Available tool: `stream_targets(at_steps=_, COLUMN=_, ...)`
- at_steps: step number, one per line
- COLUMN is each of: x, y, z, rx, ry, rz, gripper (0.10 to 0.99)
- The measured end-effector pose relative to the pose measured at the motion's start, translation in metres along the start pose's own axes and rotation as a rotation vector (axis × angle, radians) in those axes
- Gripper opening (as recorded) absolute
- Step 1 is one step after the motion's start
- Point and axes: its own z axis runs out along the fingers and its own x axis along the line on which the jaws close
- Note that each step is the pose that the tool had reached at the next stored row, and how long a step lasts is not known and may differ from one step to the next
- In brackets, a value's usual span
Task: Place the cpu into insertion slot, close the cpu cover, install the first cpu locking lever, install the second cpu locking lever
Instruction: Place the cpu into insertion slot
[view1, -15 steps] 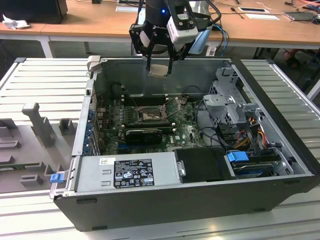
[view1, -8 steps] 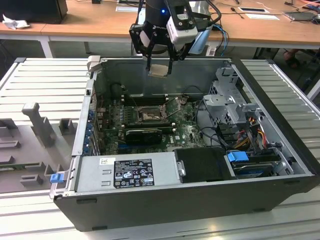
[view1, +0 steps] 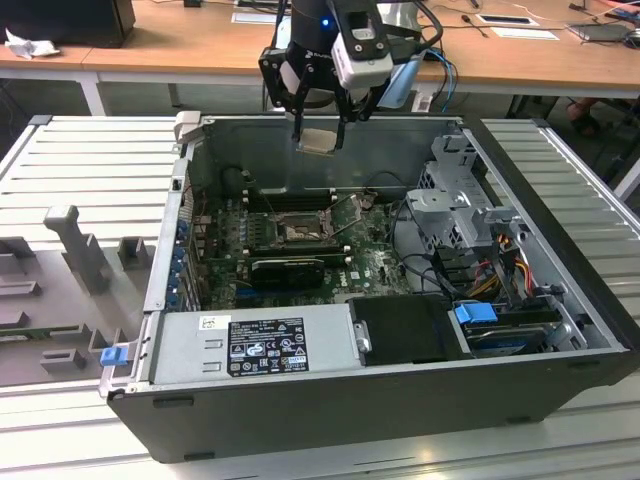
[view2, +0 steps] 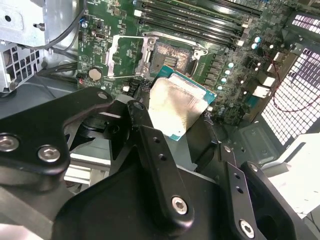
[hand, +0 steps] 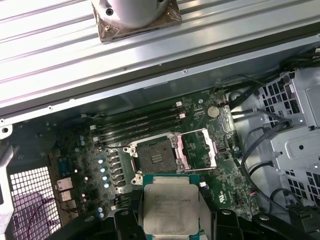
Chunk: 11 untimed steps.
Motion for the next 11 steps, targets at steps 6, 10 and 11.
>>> stream_targets(at_steps=6, x=0.0000, y=0.0000, z=0.0002, rx=0.000, ry=-0.0019, rz=0.021, gripper=0.537)
stream_targets(at_steps=10, x=0.0000, y=0.0000, z=0.0003, rx=-0.001, ry=-0.0030, rz=0.033, gripper=0.537)
stream_targets(at_steps=11, x=0.0000, y=0.0000, z=0.0004, rx=-0.001, ry=-0.0034, rz=0.037, gripper=0.537)
